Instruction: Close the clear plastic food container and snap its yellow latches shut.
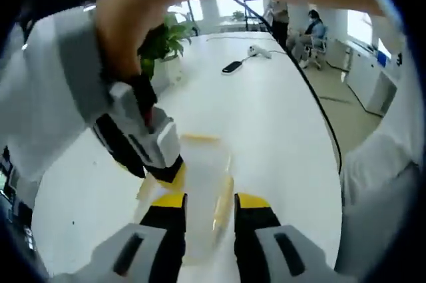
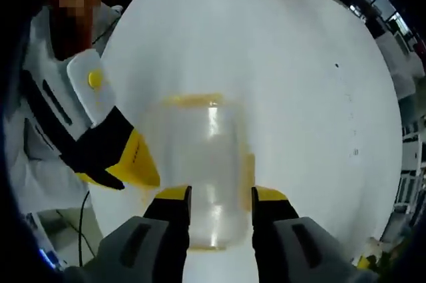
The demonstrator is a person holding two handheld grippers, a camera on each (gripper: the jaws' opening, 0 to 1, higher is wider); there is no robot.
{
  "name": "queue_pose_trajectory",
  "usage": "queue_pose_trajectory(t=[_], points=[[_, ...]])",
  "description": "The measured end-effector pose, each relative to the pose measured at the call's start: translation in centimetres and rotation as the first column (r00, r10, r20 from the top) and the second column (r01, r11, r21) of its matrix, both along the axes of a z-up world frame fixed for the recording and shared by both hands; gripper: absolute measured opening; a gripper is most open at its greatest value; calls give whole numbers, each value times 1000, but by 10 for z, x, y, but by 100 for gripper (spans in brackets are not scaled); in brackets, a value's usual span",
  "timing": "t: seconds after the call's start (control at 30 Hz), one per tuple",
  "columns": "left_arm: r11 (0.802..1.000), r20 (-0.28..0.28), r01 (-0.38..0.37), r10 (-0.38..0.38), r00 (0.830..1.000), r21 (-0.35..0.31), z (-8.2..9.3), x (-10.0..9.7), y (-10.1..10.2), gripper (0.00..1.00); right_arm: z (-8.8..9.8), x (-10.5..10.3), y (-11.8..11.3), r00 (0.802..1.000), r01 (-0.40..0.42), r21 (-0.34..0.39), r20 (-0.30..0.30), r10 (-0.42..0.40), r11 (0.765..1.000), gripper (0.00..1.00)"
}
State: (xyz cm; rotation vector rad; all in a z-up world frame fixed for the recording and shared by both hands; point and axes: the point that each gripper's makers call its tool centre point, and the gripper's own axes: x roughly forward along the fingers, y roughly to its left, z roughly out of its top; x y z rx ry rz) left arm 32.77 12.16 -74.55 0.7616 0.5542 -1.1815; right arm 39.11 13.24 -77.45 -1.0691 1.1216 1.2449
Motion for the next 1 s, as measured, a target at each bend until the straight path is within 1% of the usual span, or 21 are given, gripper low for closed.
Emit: queue_pose_trajectory(t=[0.07,0.1,0.17,0.27,0.3,0.37,0.43,0.47,0.5,0.53,0.6,0.67,0.73,0.83,0.87,0.93,1.0], points=[[1000,-5,19,-19,1000,21,-3,0,-1,22,0,2,3,1000,-6,0,-1,6,1000,34],[999,-14,38,-38,999,31,-5,-2,-3,22,-1,2,2,1000,-8,-13,-11,8,1000,34],[996,-11,70,-69,998,52,-8,-2,-5,23,-2,2,3,1000,-13,-27,-20,12,1000,35],[995,-12,87,-86,996,58,-13,1,-8,24,-2,5,3,999,-20,-44,-26,19,999,38],[994,-19,91,-90,996,58,-15,3,-9,23,-2,6,3,999,-21,-50,-30,20,999,38],[994,-62,89,-85,994,70,-23,2,-8,22,-3,5,2,998,-16,-60,-55,13,998,37],[992,-50,81,-76,996,96,-26,4,-6,21,-3,5,2,998,-9,-66,-66,5,998,37],[987,-17,95,-93,995,127,-28,6,-3,20,-4,5,2,998,-10,-67,-69,6,998,36],[986,-14,117,-116,993,119,-27,3,-6,20,-4,2,2,996,-15,-68,-87,10,998,36],[987,-7,105,-105,994,123,-27,3,-7,21,-4,1,1,996,-17,-70,-91,10,997,36],[986,11,106,-109,994,129,-28,4,-8,22,-5,0,0,995,1,-78,-100,-9,997,36],[980,52,128,-137,989,153,-29,4,-9,23,-5,-2,0,995,1,-88,-103,-10,996,36],[979,65,122,-134,989,164,-31,4,-10,23,-6,-3,0,994,-5,-97,-105,-5,995,37],[971,99,138,-159,982,197,-32,3,-11,24,-6,-6,0,995,-17,-115,-102,6,993,36],[971,98,134,-156,983,197,-32,4,-11,24,-6,-6,1,995,-32,-119,-98,20,992,36],[974,90,124,-143,986,190,-31,5,-10,24,-6,-6,0,995,-24,-127,-97,11,992,36],[973,91,134,-153,984,186,-31,5,-10,23,-6,-6,0,995,-26,-130,-97,13,991,35]])
